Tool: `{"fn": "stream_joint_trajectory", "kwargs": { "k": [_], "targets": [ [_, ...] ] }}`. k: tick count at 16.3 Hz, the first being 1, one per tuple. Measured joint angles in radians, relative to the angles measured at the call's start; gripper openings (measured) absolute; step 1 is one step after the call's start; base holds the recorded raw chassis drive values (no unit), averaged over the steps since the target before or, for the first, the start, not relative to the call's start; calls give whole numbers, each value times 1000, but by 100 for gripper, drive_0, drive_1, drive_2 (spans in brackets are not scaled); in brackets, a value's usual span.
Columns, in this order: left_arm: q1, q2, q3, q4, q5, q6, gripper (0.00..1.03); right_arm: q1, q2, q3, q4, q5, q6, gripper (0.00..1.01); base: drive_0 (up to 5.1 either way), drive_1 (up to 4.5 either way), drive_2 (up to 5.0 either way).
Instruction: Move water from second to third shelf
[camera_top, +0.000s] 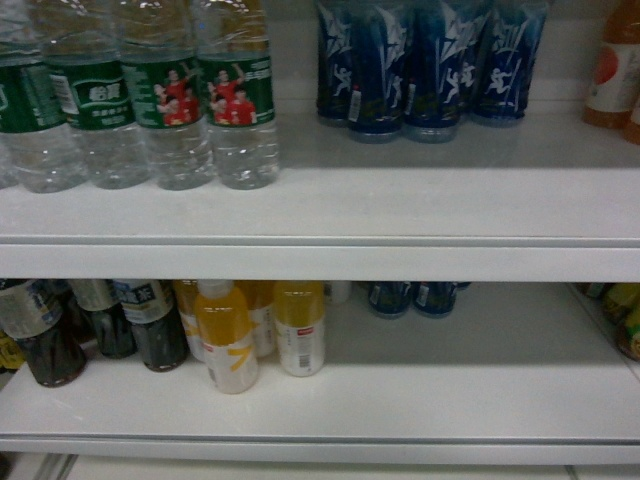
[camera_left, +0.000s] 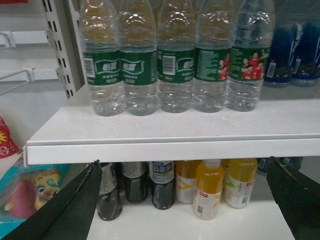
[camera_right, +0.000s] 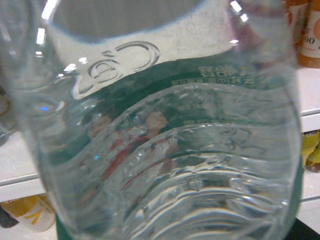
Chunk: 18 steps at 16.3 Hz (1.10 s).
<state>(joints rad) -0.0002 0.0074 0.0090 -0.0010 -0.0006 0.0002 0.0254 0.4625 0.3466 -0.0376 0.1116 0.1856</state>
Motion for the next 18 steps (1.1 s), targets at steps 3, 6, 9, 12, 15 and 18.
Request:
{"fn": "stream_joint_trajectory", "kwargs": {
  "k": [3, 6, 9, 12, 15, 18],
  "targets": [
    [0, 0, 0, -2, 0, 0, 98, 0, 0, 0, 0, 0, 0, 43, -501, 245, 245],
    [0, 0, 0, -2, 0, 0, 98, 0, 0, 0, -2, 0, 0, 43, -496, 250, 250],
    [0, 0, 0, -2, 0, 0, 98, 0, -1, 0, -2, 0, 0, 43, -496, 249, 249],
    [0, 0, 0, -3, 0, 0, 98, 0, 0, 0, 1, 0, 0, 43, -500, 246, 246],
    [0, 0, 0, -2, 0, 0, 98, 0, -1, 0, 1, 0, 0, 43, -496, 249, 249],
    [0, 0, 0, -4, 0, 0, 98, 0, 0, 0, -2, 0, 0, 43, -491, 255, 255]
  ]
}}
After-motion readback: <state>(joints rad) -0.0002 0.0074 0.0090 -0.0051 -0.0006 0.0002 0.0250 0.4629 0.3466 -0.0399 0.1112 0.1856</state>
